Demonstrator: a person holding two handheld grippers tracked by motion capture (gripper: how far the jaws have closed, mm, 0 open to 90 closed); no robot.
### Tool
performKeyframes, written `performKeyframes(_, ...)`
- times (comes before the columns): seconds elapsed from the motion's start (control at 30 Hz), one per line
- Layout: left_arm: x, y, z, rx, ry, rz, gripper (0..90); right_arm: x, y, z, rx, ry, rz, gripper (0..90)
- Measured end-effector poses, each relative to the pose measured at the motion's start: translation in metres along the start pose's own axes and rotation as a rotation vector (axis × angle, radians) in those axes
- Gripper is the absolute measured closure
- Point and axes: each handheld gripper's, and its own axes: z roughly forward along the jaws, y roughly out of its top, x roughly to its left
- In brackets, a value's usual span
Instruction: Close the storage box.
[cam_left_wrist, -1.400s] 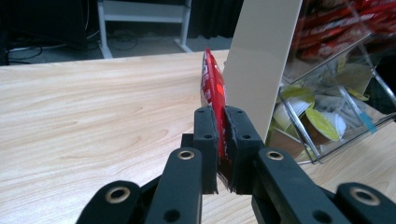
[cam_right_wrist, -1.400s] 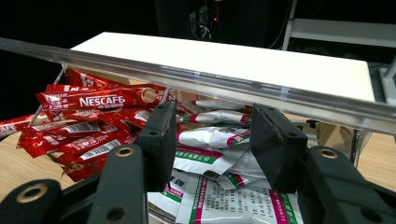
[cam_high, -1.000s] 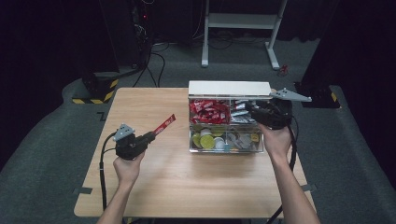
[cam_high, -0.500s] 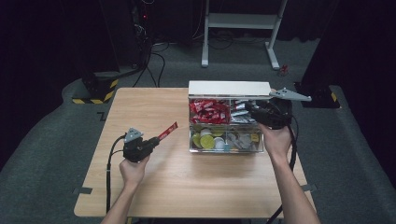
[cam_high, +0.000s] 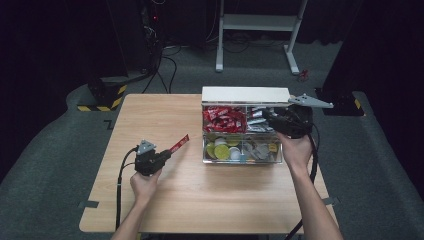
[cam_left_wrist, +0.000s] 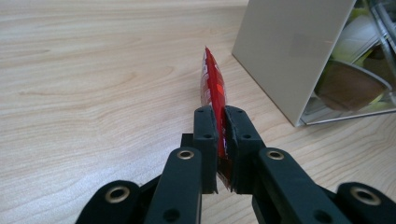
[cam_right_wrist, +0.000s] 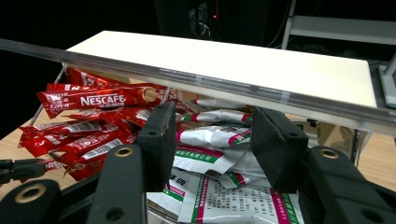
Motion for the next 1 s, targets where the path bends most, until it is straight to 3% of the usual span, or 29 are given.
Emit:
performKeyframes(0.53,-0.007,-0.008,0.014,0.036,-0.002,0.006,82.6,0.000,-0.001,0.001,-0.005,0.014,0.007,49.9)
performKeyframes(0.77,-0.009,-0.011,0.020,0.083,-0.005,0.016,80.5,0.000,-0.003,0.003,0.008,0.015,0.007,50.1)
performKeyframes(1.0,-0.008,-0.012,0.021,0.103,-0.016,0.022,73.0,-0.001,-0.003,0.003,0.010,0.018,0.010,50.1)
